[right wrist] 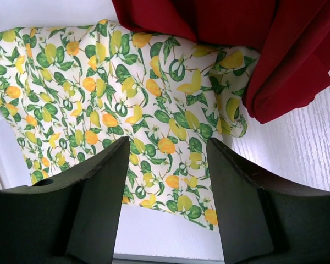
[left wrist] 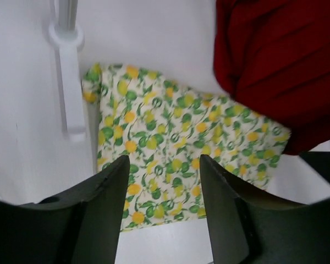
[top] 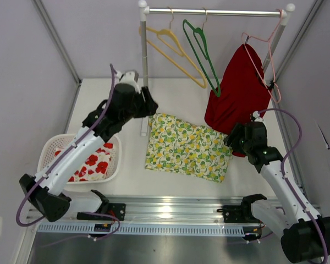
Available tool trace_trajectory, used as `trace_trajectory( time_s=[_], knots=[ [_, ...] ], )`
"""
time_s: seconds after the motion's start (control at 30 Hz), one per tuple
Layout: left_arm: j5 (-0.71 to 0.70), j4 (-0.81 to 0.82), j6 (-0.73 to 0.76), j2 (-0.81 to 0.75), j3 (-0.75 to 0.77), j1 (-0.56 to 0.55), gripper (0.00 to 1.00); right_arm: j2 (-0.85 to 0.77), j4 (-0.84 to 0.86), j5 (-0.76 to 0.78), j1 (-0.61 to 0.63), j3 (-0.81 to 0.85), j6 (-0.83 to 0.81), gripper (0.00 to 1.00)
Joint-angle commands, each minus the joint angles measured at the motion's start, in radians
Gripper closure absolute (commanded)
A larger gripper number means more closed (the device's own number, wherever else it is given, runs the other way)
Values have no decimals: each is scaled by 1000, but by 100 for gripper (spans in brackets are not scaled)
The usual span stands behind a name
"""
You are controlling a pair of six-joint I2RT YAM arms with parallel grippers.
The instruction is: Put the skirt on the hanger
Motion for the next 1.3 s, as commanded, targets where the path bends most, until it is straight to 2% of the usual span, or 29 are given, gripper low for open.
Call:
trace_trajectory(
  time_s=[0.0, 0.03, 0.07, 0.23, 0.3, 0.4, 0.67, 1.07, 1.27],
  knots=[
    [-153, -27, 47, 78, 290, -71, 37, -25, -7, -23, 3, 11, -22, 37],
    [-182, -25, 50, 102, 333, -97, 36, -28, -9, -25, 4, 11, -28, 37],
    [-211, -21, 54, 148, 446, -106, 35, -31, -9, -26, 4, 11, -29, 37],
    [-372, 74, 79, 290, 658, -140, 32, -42, -7, -48, 3, 15, -37, 37],
    [-418, 144, 129, 346, 683, -161, 27, -45, -2, -52, 3, 17, -37, 37],
    [-478, 244, 176, 420, 721, -186, 24, -42, 2, -52, 3, 19, -37, 37],
    [-618, 430, 283, 534, 778, -229, 22, -43, 7, -91, 4, 28, -37, 37],
    [-686, 361, 337, 675, 951, -244, 25, -52, 8, -97, 4, 19, -39, 37],
    [-655, 236, 321, 761, 1103, -214, 33, -52, 13, -111, 4, 17, -36, 37]
  ],
)
